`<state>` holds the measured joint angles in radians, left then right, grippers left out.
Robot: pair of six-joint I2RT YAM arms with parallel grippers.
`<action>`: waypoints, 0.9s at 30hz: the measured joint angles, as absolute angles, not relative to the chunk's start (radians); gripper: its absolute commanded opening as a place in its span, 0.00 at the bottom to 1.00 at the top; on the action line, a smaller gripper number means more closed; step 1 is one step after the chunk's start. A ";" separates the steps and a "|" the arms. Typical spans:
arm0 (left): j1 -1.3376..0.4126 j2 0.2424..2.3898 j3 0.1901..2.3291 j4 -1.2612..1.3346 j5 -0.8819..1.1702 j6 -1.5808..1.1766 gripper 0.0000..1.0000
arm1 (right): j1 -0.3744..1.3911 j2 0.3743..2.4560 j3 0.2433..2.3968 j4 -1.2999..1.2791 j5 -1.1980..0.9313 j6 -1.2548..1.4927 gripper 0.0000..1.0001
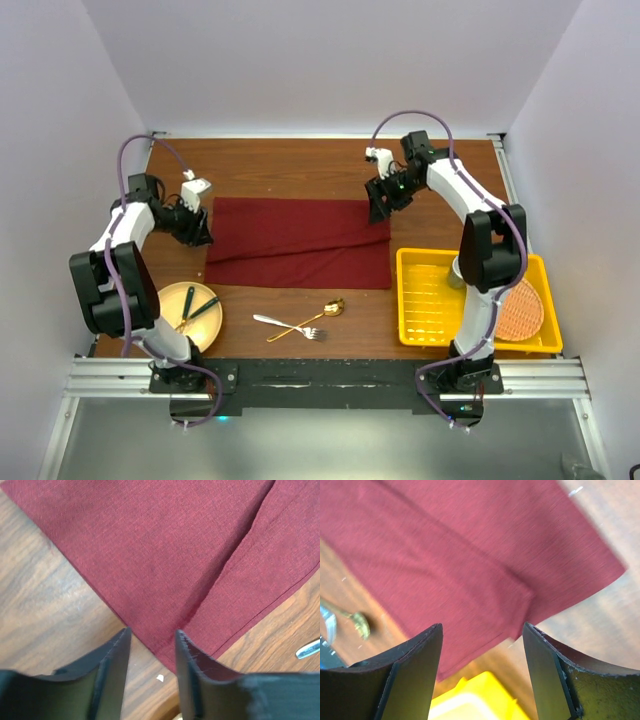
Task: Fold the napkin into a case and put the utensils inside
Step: Fold and flatten the napkin at the center of the board, then pick up the rectangle-folded napkin from the center of the board.
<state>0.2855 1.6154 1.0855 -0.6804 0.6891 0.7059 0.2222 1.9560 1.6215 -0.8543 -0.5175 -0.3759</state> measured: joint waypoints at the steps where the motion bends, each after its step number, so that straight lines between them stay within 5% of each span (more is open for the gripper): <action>1: 0.279 1.628 1.099 -0.688 0.690 0.720 0.49 | 0.222 1.975 1.640 -0.854 -0.511 -0.376 0.71; 7: 0.206 1.703 1.164 -0.736 0.656 0.799 0.50 | 0.223 2.130 1.767 -0.872 -0.463 -0.376 0.66; 19: 0.162 1.789 1.228 -0.810 0.601 0.880 0.50 | 0.224 2.218 1.851 -1.043 -0.492 -0.481 0.13; 27: 0.106 1.791 1.229 -0.870 0.560 0.989 0.50 | 0.224 2.190 1.808 -1.136 -0.497 -0.595 0.11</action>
